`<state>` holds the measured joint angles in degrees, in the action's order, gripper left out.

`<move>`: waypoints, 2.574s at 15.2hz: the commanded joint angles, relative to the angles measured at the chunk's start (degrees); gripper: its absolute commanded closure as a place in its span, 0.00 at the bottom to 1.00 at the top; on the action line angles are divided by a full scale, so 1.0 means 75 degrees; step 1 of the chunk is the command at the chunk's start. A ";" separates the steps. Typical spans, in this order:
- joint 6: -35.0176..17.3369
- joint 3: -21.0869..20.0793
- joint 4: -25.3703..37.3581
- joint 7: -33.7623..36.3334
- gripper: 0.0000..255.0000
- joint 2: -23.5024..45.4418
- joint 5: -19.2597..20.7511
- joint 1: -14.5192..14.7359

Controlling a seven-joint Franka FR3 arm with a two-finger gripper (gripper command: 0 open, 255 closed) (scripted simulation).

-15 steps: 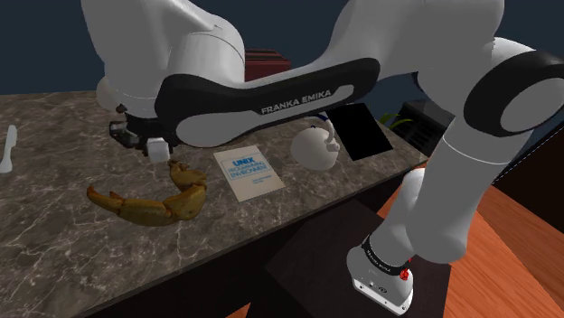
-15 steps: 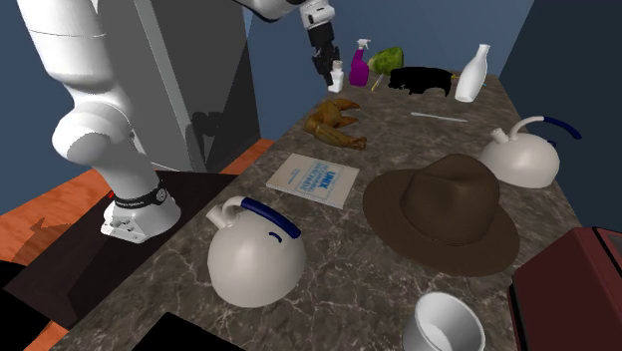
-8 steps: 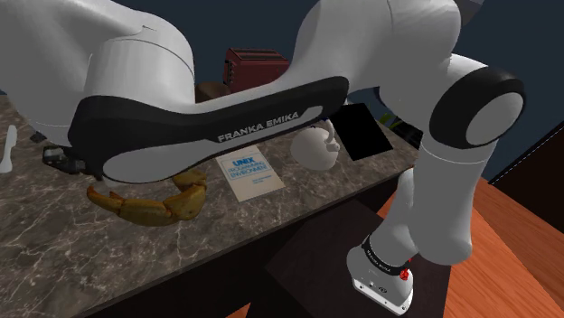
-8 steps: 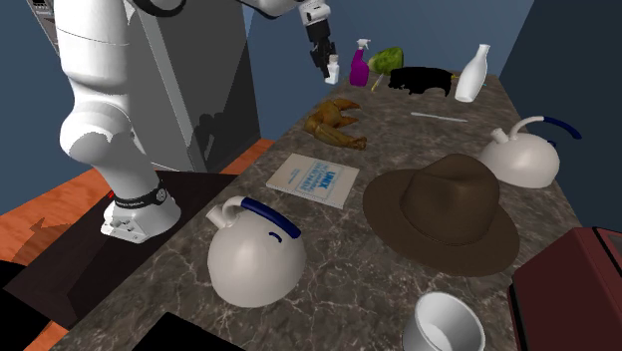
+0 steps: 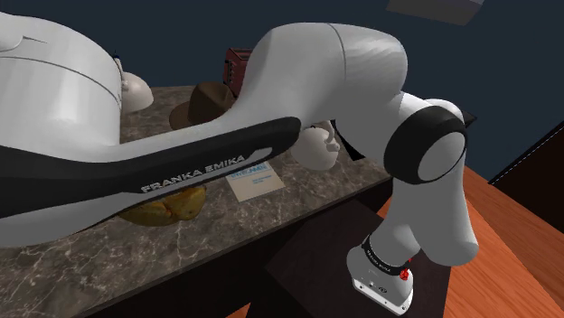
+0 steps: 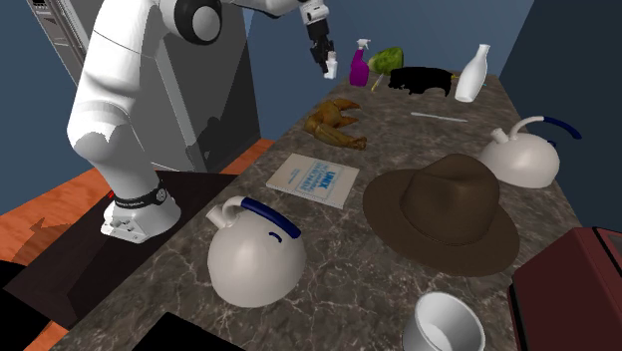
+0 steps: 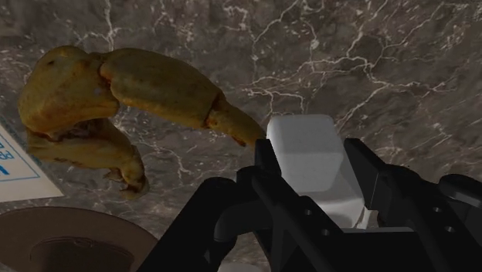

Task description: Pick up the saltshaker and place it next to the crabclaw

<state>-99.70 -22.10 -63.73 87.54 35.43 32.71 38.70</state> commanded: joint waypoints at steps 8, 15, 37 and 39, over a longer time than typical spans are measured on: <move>-0.0728 0.0036 -0.0728 0.0344 1.00 0.0086 0.0105 -0.0083; -0.1306 0.0085 -0.1259 0.0601 1.00 0.0194 0.0220 -0.0147; -0.2397 0.0271 -0.1962 0.1140 1.00 0.0700 0.0569 -0.0157; -0.2397 0.0271 -0.1962 0.1140 0.00 0.0700 0.0569 -0.0157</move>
<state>-117.68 -20.06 -78.45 96.09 40.69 36.97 37.52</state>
